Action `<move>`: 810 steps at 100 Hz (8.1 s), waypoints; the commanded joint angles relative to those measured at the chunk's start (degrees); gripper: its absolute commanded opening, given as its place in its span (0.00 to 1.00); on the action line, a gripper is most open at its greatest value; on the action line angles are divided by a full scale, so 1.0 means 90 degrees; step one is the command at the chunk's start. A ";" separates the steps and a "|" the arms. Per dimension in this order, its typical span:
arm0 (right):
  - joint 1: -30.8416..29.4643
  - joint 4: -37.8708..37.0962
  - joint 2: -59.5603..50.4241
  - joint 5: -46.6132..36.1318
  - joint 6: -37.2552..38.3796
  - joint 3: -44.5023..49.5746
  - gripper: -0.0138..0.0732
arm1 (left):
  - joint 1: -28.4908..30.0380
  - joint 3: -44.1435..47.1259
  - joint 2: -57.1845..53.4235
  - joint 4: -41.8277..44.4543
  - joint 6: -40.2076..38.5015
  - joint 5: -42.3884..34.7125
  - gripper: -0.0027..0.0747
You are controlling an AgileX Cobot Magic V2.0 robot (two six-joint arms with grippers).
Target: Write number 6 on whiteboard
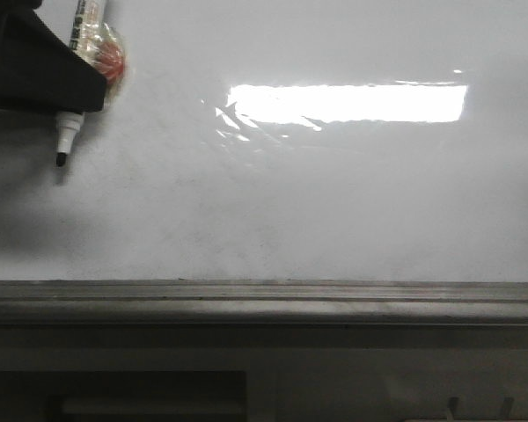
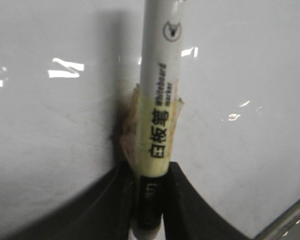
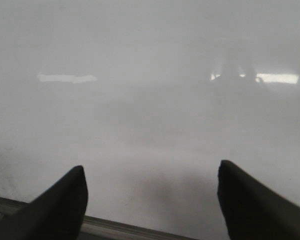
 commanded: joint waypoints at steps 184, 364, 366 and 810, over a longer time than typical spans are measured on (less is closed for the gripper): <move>0.2640 0.3462 0.4939 0.2399 -0.3906 -0.3724 0.09 | -0.1725 -0.1353 0.0026 0.3714 -0.0694 0.1482 0.19; 0.2328 0.1988 0.2324 -0.1458 -0.3614 -0.0387 0.11 | 0.2286 0.0368 -0.2692 0.1587 -0.0705 0.1022 0.67; 0.2257 0.1960 0.2268 -0.1475 -0.3571 -0.0387 0.11 | 0.2286 0.0368 -0.2692 0.1587 -0.0705 0.1022 0.67; 0.1190 0.1565 0.0281 -0.0871 -0.2345 0.0082 0.70 | -0.1663 -0.0212 0.0238 -0.3336 0.2030 -0.1783 0.61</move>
